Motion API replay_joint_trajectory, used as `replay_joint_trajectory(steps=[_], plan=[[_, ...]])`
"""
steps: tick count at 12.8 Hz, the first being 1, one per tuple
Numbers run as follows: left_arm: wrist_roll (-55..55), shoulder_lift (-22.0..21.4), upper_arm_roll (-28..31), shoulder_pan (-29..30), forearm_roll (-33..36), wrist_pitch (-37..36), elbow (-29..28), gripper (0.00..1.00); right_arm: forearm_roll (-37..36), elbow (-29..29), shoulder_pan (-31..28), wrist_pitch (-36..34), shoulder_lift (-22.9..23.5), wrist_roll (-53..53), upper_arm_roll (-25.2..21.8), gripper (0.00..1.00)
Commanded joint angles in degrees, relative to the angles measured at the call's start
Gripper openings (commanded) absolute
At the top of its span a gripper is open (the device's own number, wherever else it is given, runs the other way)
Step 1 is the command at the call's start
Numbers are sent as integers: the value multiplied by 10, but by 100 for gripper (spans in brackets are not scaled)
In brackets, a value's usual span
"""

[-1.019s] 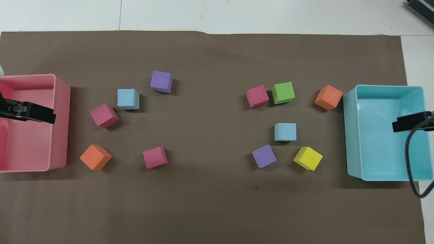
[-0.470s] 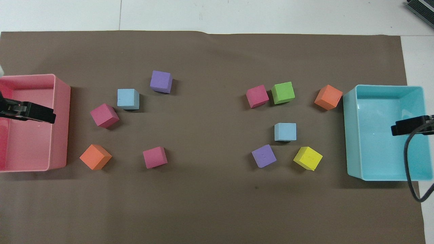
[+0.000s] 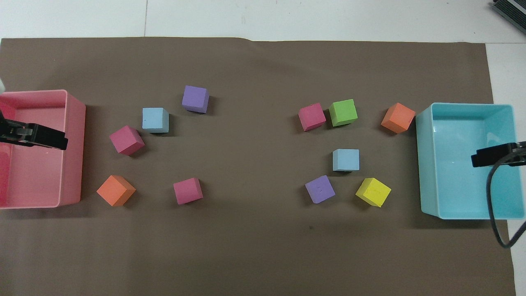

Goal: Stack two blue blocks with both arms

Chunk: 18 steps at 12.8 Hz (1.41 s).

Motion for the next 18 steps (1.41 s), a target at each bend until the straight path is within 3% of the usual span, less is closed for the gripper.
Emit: replay_joint_trajectory(steps=[1,7,13,18], plan=[[5,-1,-1,6,-6,-11,8,100,12,-58,15,41,-20,-3,3,100],[7,8,-3,5,-10,-12,18,100,13,-137,50,150,4,18,5,100],[12,19,1,5,-11,-16,42,100,13,-186,108,285,88,122,5,100],[7,15,-1,6,-10,-22,38,100,27,-241,131,395,127,158,5,100]])
